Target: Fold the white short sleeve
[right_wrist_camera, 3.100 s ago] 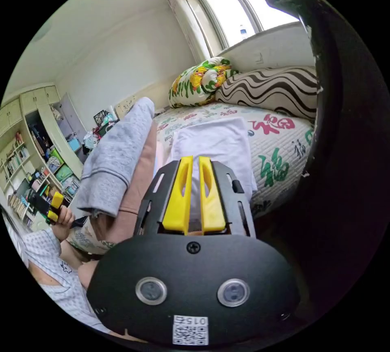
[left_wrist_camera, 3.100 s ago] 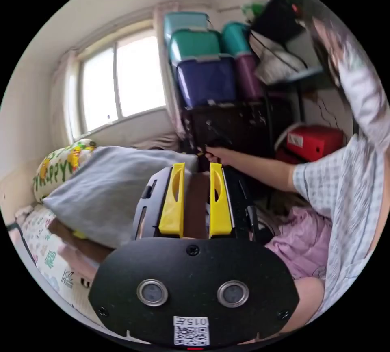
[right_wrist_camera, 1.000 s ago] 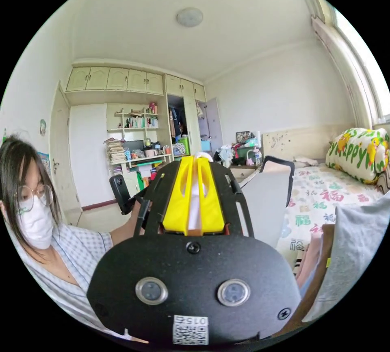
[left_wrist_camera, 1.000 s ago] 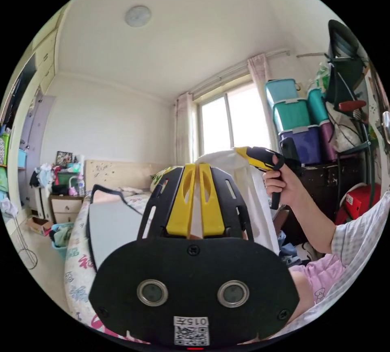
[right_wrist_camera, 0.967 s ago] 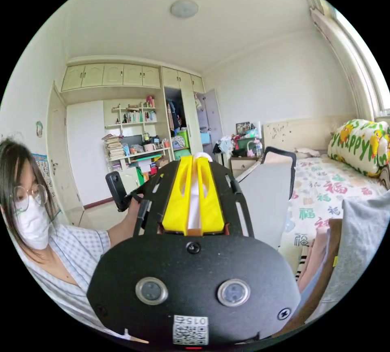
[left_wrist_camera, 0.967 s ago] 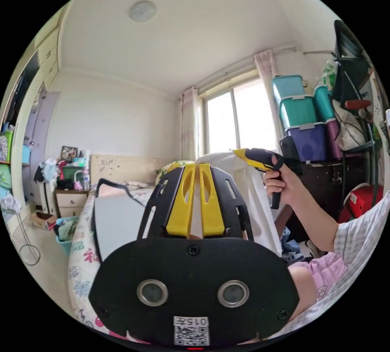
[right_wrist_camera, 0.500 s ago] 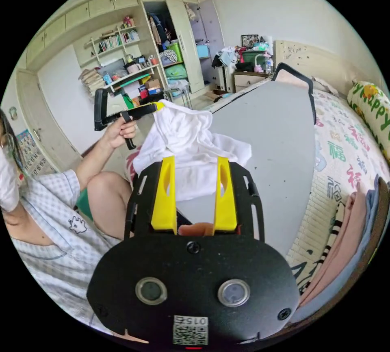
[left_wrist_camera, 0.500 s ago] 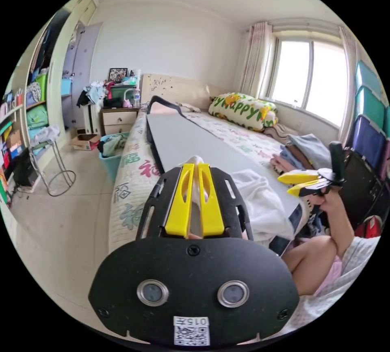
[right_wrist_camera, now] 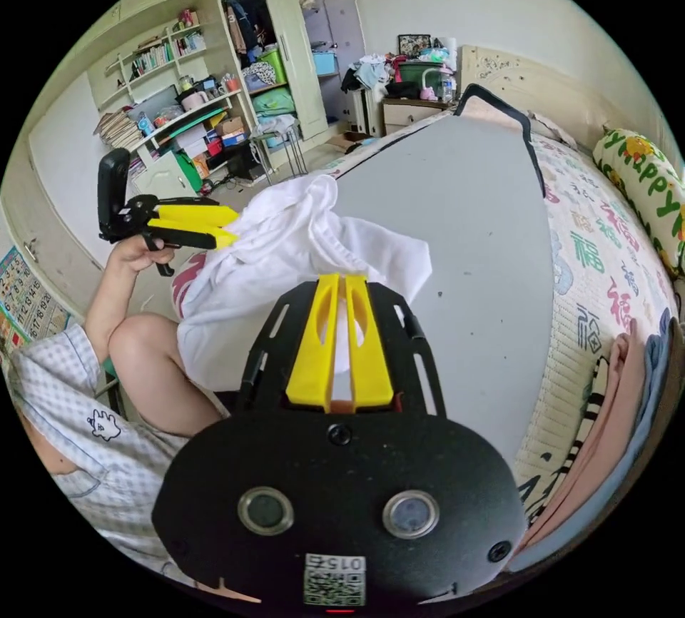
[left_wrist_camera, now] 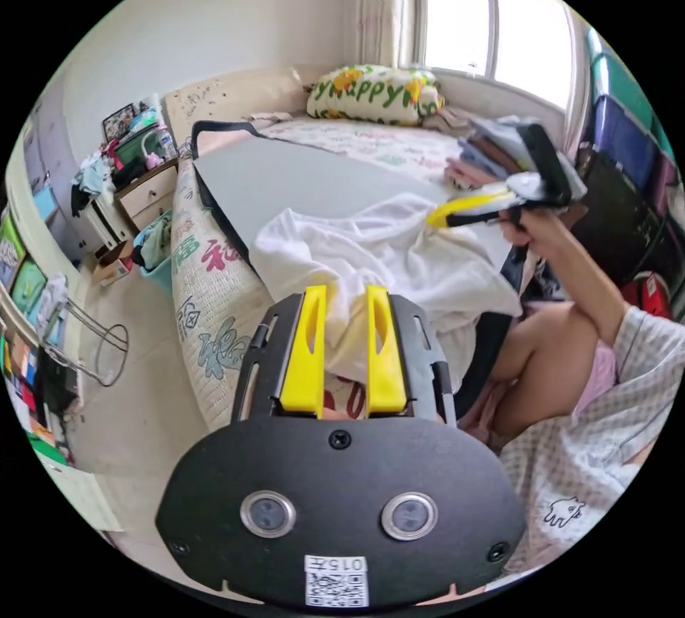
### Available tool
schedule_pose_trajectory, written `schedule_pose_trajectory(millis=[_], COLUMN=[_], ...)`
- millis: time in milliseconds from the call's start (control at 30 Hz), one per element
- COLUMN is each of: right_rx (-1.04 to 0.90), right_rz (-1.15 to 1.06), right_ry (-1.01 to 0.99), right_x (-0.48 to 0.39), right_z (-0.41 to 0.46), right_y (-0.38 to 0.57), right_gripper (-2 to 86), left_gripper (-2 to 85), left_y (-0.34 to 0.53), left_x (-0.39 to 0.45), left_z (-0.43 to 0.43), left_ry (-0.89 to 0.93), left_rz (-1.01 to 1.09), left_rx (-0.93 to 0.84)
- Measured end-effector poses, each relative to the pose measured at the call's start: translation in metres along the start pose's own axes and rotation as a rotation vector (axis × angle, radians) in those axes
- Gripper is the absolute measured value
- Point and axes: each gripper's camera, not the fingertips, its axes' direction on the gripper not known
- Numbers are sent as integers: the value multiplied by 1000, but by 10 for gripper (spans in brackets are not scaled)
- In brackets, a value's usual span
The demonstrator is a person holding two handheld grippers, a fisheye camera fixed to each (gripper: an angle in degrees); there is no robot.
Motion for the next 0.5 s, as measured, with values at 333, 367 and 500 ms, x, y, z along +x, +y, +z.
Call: schedule_pose_trajectory(millis=[333, 367, 500], right_rx=[510, 552, 707], right_rz=[218, 236, 281], right_ry=[146, 162, 190], right_x=[67, 70, 88], right_z=[-135, -146, -189], right_y=[110, 120, 172], right_gripper=[-3, -2, -2], left_gripper=[17, 16, 15], left_y=[4, 5, 5], left_x=[15, 16, 29], left_z=[-68, -75, -113], left_ry=[-296, -286, -231], left_rz=[-120, -133, -184], left_rx=[182, 210, 370])
